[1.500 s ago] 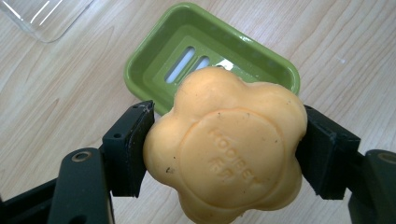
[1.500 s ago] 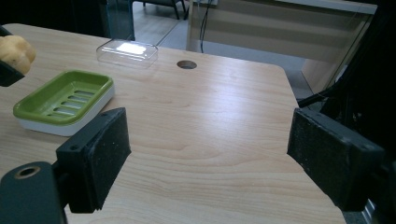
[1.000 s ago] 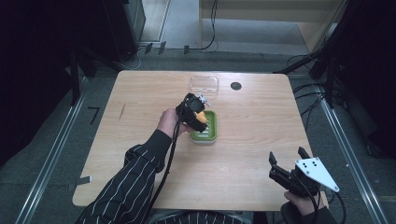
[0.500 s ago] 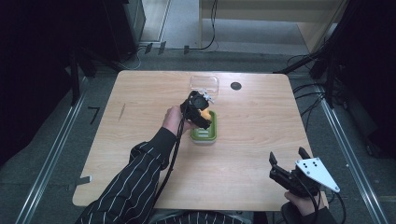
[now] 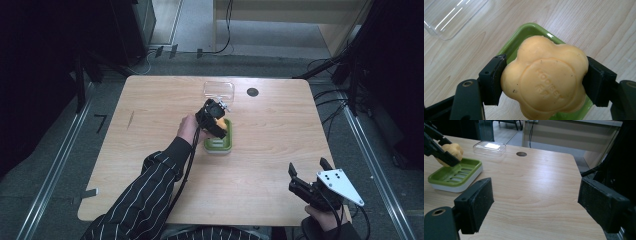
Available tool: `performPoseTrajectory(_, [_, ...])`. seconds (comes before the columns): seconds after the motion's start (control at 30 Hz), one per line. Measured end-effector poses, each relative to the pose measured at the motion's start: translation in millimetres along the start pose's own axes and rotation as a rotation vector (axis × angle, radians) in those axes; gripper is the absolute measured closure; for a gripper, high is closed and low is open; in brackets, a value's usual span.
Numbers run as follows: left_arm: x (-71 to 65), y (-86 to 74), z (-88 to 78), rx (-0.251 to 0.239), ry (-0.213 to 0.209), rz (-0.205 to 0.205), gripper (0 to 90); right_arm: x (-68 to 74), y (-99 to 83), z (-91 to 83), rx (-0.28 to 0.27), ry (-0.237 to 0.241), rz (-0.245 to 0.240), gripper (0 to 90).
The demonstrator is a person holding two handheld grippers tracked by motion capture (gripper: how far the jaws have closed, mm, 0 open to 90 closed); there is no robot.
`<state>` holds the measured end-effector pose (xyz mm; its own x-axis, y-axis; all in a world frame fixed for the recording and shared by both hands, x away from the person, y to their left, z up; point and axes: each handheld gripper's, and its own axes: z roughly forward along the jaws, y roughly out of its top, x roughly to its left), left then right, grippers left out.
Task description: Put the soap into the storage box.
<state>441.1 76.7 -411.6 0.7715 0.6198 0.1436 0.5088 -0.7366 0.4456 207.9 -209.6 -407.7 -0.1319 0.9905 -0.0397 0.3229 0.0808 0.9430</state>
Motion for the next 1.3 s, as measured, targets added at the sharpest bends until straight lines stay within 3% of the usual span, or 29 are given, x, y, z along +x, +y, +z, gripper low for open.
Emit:
performPoseTrajectory(0.27, [0.2,-1.3,10.3,0.015,-0.009,-0.011,27.9,0.4,0.0,0.0,0.002,0.002,0.003,13.7])
performPoseTrajectory(0.7, [-4.4,0.3,27.0,0.077,-0.030,0.008,27.9,-0.2,0.0,0.1,0.000,0.002,0.002,13.7])
performPoseTrajectory(1.3, [-5.9,-0.1,37.0,0.105,-0.011,0.019,27.7,-0.5,-0.1,-0.1,0.000,0.004,0.004,13.7])
